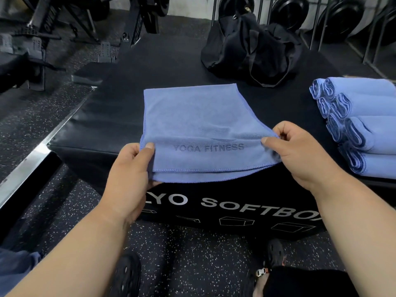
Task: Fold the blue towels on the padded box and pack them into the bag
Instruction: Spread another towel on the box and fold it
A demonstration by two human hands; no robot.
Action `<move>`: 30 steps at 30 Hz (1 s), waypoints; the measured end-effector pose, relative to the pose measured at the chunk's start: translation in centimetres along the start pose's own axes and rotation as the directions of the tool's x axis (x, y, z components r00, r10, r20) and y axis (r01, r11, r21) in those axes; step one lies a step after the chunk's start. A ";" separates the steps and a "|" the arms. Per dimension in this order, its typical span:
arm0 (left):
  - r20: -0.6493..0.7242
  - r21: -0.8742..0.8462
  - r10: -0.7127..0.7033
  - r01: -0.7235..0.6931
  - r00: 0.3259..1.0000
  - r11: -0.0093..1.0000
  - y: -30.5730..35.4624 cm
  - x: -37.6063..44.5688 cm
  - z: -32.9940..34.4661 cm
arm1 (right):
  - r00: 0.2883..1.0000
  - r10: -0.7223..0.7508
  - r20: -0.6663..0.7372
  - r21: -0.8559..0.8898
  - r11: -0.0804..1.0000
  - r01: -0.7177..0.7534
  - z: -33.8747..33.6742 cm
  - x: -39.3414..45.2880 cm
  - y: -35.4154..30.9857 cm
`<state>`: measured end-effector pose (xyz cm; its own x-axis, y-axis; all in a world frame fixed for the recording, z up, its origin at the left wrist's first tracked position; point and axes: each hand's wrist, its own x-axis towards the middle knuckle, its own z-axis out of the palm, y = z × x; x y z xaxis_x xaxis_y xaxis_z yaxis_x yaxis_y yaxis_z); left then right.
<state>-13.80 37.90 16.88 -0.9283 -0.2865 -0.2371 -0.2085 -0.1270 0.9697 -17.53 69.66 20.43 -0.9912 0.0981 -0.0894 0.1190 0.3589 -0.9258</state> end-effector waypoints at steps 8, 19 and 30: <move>0.178 0.025 -0.215 0.214 0.960 0.976 -0.7 -1.4 0.0 | 0.970 0.146 0.193 0.024 0.988 -0.153 -0.5 -0.1 0.5; 0.156 -0.133 -0.184 0.205 0.970 0.970 -0.8 -2.0 0.1 | 0.985 0.144 0.096 0.049 0.988 -0.149 -1.2 -0.1 1.1; 0.231 0.165 -0.201 0.165 0.952 0.972 -0.8 -1.4 -1.4 | 0.981 0.166 0.095 0.082 0.981 -0.174 -1.7 0.1 1.4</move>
<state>-11.90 37.04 16.33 -0.9130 -0.0280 -0.4071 -0.4069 -0.0142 0.9134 -17.31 71.74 19.72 -0.9586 0.0679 -0.2766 0.2847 0.2588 -0.9230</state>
